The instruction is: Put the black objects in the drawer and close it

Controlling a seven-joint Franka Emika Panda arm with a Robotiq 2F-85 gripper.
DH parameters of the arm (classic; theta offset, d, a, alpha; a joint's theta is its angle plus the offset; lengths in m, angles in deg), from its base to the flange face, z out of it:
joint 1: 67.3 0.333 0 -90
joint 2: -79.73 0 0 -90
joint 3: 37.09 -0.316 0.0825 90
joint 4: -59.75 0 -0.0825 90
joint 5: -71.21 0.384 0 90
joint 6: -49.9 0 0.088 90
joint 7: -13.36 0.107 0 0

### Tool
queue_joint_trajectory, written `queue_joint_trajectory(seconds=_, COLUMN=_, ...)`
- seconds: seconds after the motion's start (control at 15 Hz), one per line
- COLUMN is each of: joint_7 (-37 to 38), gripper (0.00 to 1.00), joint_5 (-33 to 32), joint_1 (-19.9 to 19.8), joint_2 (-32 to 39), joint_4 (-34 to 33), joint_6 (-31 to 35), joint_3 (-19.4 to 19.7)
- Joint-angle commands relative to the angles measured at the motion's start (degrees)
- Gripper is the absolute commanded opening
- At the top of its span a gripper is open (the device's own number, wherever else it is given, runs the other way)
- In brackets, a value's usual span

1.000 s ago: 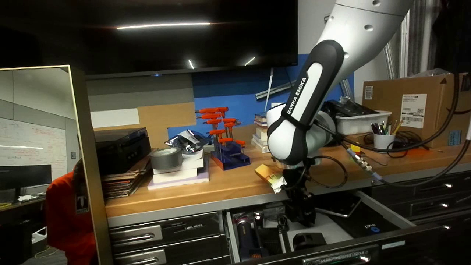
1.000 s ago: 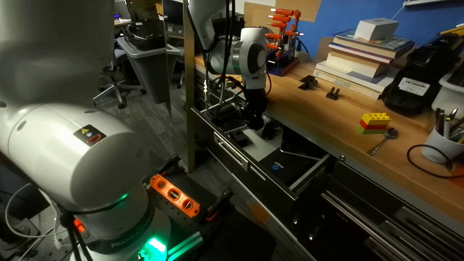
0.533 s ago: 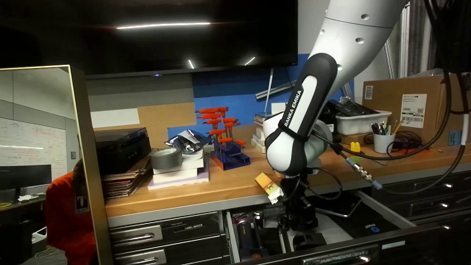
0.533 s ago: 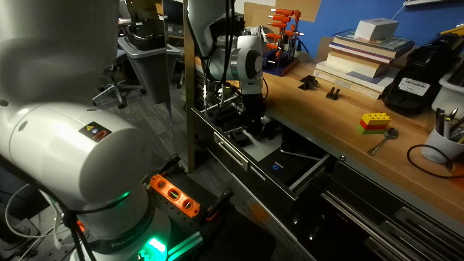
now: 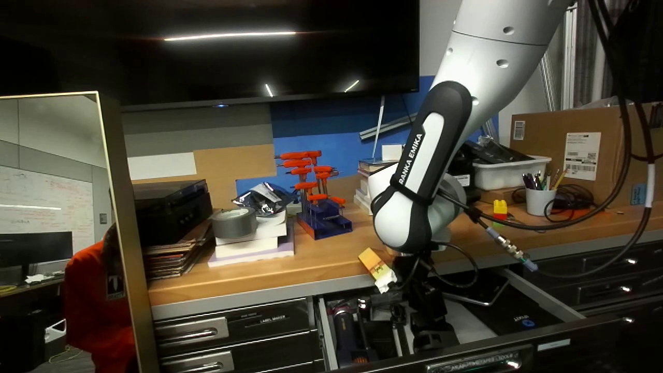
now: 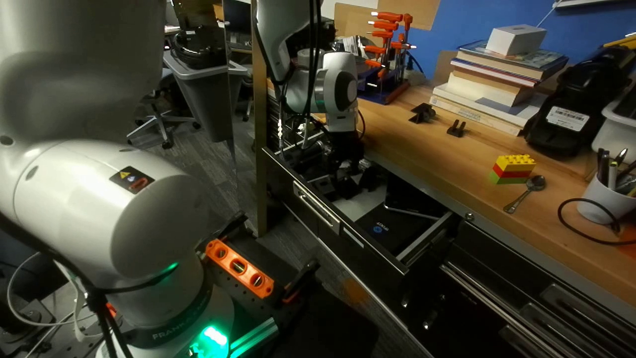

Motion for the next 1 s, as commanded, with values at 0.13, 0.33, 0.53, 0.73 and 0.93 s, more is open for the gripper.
queue_joint_trajectory(seconds=0.13, joint_7=1.03, gripper=1.0, joint_5=-4.46, joint_1=2.55, joint_2=-3.43, joint_4=-1.26, joint_6=-2.73, joint_3=1.81)
queue_joint_trajectory(seconds=0.33, joint_7=-2.68, gripper=1.0, joint_5=-6.36, joint_1=2.12, joint_2=-8.33, joint_4=-1.13, joint_6=-8.0, joint_3=0.01)
queue_joint_trajectory(seconds=0.53, joint_7=-7.1, gripper=1.0, joint_5=-7.76, joint_1=1.36, joint_2=-13.47, joint_4=-1.25, joint_6=-12.93, joint_3=-2.24)
queue_joint_trajectory(seconds=0.73, joint_7=-14.73, gripper=1.0, joint_5=-8.09, joint_1=0.0, joint_2=-17.2, joint_4=-3.08, joint_6=-15.78, joint_3=-4.56)
queue_joint_trajectory(seconds=0.93, joint_7=-26.07, gripper=1.0, joint_5=-7.43, joint_1=-1.78, joint_2=-18.13, joint_4=-7.07, joint_6=-18.22, joint_3=-6.39)
